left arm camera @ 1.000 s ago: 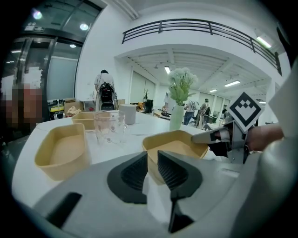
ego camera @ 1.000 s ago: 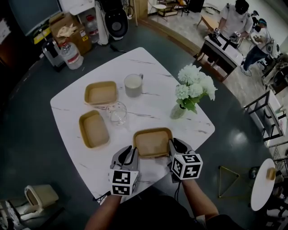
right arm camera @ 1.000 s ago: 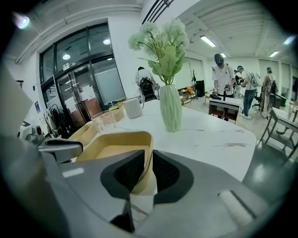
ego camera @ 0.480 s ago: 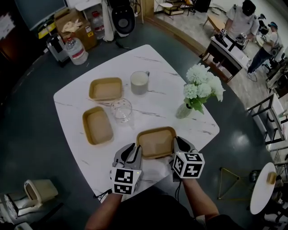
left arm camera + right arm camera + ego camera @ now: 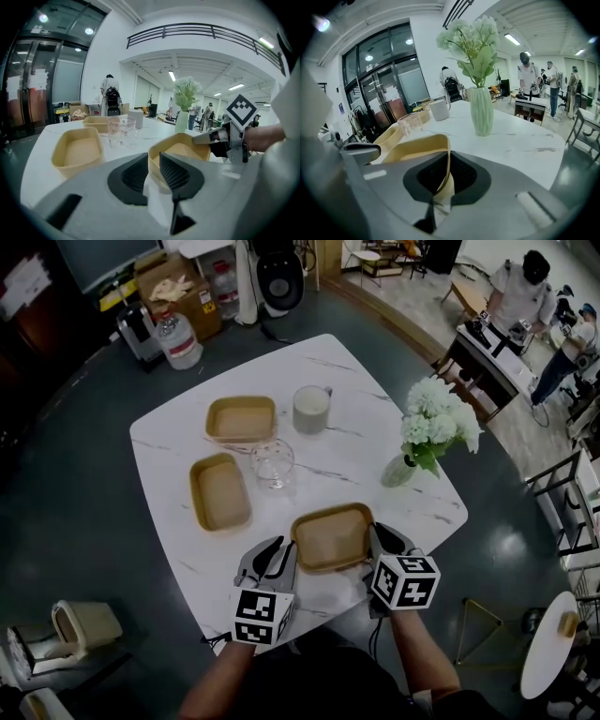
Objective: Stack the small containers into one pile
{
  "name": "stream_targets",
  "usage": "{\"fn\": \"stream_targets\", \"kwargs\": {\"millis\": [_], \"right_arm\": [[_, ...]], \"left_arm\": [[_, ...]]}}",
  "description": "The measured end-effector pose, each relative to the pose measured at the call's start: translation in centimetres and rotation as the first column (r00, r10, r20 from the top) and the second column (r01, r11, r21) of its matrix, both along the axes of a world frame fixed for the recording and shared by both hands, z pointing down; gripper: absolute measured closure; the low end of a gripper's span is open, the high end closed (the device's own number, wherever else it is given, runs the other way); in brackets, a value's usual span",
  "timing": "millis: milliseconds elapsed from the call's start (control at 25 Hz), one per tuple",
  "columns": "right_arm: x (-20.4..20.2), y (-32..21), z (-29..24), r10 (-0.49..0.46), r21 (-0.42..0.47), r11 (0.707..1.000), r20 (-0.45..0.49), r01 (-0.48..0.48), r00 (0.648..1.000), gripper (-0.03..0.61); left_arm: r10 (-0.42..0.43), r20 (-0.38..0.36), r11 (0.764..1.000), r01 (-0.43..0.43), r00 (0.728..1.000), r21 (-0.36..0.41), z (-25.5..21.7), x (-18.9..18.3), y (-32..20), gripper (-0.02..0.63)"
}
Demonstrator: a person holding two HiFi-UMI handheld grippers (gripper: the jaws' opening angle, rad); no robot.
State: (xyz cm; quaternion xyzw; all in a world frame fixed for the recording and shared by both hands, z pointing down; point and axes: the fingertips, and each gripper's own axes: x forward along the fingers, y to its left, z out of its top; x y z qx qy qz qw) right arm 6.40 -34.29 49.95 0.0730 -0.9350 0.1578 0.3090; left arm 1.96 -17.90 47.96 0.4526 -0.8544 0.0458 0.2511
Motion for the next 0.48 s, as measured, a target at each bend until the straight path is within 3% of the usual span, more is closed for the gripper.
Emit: {"fn": "stream_targets", "kwargs": {"millis": [480], "right_arm": [[-1.4,3.4,-1.3,-0.066,-0.033,0.997,0.018,0.066,0.998,0.566]], "left_arm": [[-0.004,0.001,0.998,0.003,1.0,0.065,-1.0,-0.5,2.5,0.538]]}}
